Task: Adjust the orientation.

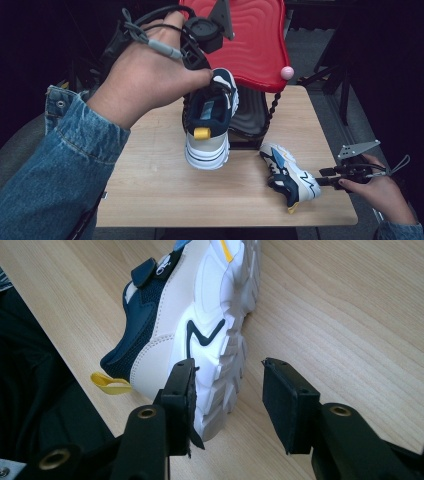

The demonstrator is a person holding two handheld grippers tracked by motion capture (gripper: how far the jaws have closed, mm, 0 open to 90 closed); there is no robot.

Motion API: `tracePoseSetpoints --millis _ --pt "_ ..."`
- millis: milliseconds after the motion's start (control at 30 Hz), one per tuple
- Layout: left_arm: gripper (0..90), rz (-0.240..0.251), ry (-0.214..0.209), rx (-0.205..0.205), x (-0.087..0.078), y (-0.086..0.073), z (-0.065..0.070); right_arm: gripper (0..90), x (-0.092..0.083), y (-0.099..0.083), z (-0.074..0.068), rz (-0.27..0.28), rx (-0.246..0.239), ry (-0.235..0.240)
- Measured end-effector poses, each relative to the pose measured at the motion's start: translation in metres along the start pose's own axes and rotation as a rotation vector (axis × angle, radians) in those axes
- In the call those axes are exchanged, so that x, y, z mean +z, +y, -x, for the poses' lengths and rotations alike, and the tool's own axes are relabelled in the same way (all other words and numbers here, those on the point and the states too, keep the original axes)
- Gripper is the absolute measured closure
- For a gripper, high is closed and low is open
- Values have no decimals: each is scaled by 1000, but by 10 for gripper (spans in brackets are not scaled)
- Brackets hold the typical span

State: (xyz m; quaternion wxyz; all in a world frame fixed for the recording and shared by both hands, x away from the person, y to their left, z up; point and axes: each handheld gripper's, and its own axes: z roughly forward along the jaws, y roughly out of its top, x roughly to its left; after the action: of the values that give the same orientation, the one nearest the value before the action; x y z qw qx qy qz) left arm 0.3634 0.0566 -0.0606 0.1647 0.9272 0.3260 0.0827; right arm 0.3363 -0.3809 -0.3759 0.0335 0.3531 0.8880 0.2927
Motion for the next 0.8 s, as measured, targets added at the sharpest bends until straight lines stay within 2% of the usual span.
tracePoseSetpoints --millis 133,167,200,233,300,333,433,533,667,800 --pt "748 25 23 1 -7 12 -6 577 -2 -2 1 7 3 6" --pt "748 37 38 -1 -8 14 -7 577 -2 -2 1 7 3 6" --pt "747 46 71 0 -10 19 -10 577 -3 -2 1 11 2 6" --pt "748 46 71 0 -10 19 -10 577 -3 -2 1 11 2 6" --pt "748 66 120 -2 -14 28 -19 577 -4 -3 2 16 9 11" --pt "748 66 120 -2 -14 28 -19 577 -4 -3 2 16 9 11" --pt "748 84 134 -34 -16 37 -29 577 -4 -5 3 18 11 14" --pt "750 97 147 -47 -15 48 -39 577 -6 -6 4 25 12 15" --pt "753 135 171 -75 -15 65 -50 577 -8 -9 7 32 24 19" --pt "753 150 189 -83 -12 76 -58 577 -8 -12 11 37 27 19"
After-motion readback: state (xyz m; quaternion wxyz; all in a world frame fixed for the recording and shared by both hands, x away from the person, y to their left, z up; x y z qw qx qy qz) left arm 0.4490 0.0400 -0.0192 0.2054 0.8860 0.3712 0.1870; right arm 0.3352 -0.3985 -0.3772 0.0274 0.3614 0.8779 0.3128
